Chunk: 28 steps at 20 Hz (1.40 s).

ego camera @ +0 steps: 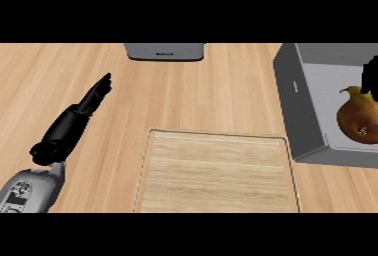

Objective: Pick the pear from the tray and place it in the cardboard box

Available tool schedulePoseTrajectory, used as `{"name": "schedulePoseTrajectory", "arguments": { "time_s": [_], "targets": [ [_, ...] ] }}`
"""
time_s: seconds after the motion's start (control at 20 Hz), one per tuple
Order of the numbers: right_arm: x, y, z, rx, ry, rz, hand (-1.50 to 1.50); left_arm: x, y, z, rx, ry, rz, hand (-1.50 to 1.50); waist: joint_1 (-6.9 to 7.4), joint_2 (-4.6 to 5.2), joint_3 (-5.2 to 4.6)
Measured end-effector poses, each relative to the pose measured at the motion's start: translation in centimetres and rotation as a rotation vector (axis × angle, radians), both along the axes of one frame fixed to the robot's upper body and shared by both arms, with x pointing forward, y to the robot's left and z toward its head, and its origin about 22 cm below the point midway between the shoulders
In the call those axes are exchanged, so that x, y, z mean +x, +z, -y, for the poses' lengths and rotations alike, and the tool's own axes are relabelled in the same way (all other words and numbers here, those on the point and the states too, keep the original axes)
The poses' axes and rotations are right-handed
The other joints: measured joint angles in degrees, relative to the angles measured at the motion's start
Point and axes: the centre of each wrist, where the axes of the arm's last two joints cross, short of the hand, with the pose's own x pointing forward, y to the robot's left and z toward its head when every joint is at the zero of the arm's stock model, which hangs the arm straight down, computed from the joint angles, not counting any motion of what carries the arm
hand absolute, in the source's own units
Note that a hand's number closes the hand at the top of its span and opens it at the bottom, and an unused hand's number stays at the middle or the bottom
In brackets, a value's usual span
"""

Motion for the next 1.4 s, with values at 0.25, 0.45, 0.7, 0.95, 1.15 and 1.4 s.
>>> {"name": "schedulePoseTrajectory", "arguments": {
  "time_s": [0.25, 0.45, 0.7, 0.95, 1.15, 1.4],
  "targets": [
    [2.4, -0.2, 2.8, -0.169, -0.041, -0.143, 1.5, 0.9, 0.5, 0.6, 0.002, -0.024, 0.008, 0.0, 1.39, 0.47, -0.02],
    [4.0, -1.3, 5.1, -0.262, -0.038, -0.243, 1.5, 0.9, 0.4, 1.1, -0.002, -0.036, 0.009, 0.0, 2.01, 0.62, 0.03],
    [5.7, -2.6, 6.4, -0.398, -0.037, -0.343, -1.5, 1.0, 0.9, 0.8, 0.002, -0.042, 0.013, 0.0, 2.45, 0.69, 0.04],
    [6.8, -3.5, 7.4, -0.452, 0.064, -0.436, -1.5, 1.7, 0.2, 0.3, 0.003, -0.034, 0.016, 0.0, 2.13, 0.83, 0.06],
    [7.3, -3.7, 7.8, -0.356, 0.12, -0.408, -1.5, 1.4, 0.2, 0.6, -0.003, -0.033, 0.013, 0.0, 1.95, 0.68, 0.12],
    [8.1, -5.3, 7.1, 0.036, 0.137, -0.371, -1.5, 1.3, 0.0, 0.2, -0.002, -0.025, 0.009, 0.0, 1.49, 0.58, 0.23]
  ]
}}
